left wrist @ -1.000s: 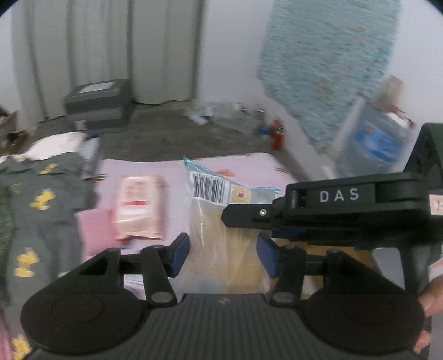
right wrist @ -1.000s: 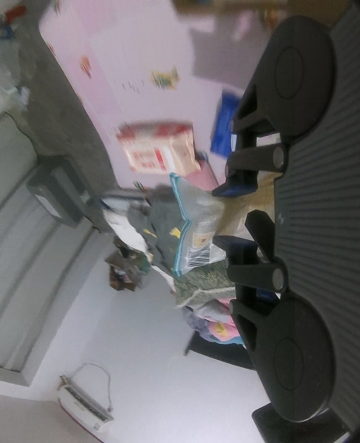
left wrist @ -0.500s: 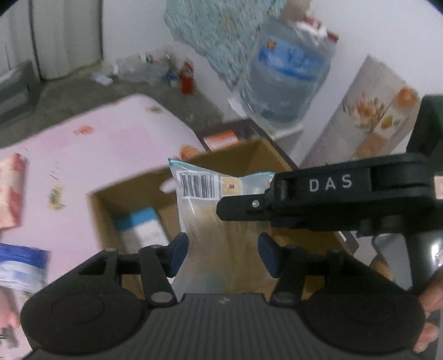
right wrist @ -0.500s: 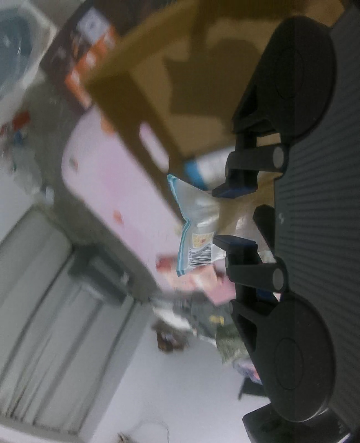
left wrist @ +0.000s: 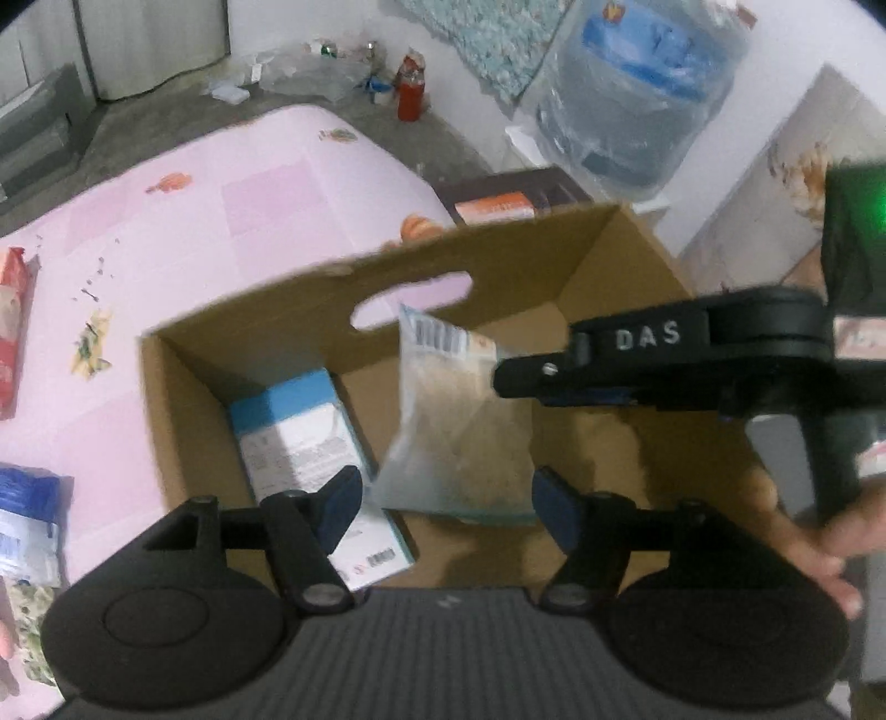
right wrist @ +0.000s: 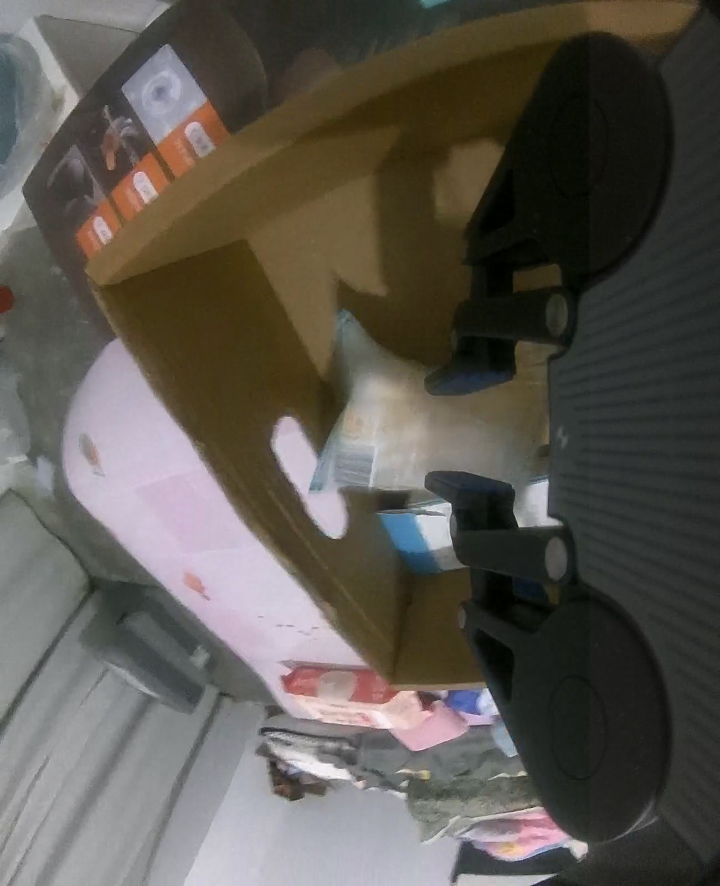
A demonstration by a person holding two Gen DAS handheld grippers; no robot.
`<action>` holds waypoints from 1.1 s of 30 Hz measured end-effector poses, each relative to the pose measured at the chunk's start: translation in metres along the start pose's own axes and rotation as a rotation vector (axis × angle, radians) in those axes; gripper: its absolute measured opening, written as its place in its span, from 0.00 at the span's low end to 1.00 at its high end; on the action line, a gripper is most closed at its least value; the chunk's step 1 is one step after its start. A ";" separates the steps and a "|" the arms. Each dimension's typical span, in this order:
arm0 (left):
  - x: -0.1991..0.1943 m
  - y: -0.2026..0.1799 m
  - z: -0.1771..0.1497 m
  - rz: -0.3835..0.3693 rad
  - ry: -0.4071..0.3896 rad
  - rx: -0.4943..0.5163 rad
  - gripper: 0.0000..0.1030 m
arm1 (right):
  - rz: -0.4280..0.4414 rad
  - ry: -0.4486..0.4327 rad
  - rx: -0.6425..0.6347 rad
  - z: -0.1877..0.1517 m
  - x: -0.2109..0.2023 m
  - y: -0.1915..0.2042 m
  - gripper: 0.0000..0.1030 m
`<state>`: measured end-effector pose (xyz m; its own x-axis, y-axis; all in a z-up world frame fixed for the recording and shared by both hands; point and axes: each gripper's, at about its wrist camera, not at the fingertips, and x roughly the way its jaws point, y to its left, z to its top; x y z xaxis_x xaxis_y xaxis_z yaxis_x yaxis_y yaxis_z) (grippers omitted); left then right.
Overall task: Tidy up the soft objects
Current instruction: 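Carry the noodle bag with the right gripper into the cardboard box, then open the right gripper and withdraw it from the cardboard box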
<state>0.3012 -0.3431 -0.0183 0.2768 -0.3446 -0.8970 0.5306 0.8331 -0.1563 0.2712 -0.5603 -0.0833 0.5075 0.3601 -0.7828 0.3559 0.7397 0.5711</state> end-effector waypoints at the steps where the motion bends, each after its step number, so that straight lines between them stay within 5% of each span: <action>1: -0.006 0.003 0.001 0.001 -0.015 0.001 0.68 | 0.004 -0.009 0.003 0.000 -0.001 -0.001 0.29; 7: -0.052 0.019 0.003 -0.018 -0.098 -0.016 0.69 | -0.004 -0.040 0.005 0.007 -0.011 -0.005 0.29; 15: -0.115 0.063 -0.022 0.018 -0.185 -0.070 0.70 | -0.041 0.006 0.009 0.015 0.028 0.000 0.33; 24: -0.146 0.120 -0.064 0.097 -0.231 -0.154 0.71 | -0.139 0.017 -0.301 0.011 0.051 0.042 0.33; 33: -0.150 0.152 -0.103 0.092 -0.240 -0.205 0.72 | -0.263 -0.008 -0.663 -0.008 0.052 0.076 0.34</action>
<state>0.2575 -0.1203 0.0495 0.5099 -0.3352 -0.7922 0.3290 0.9269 -0.1805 0.3186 -0.4805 -0.0824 0.4771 0.1196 -0.8707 -0.0838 0.9924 0.0904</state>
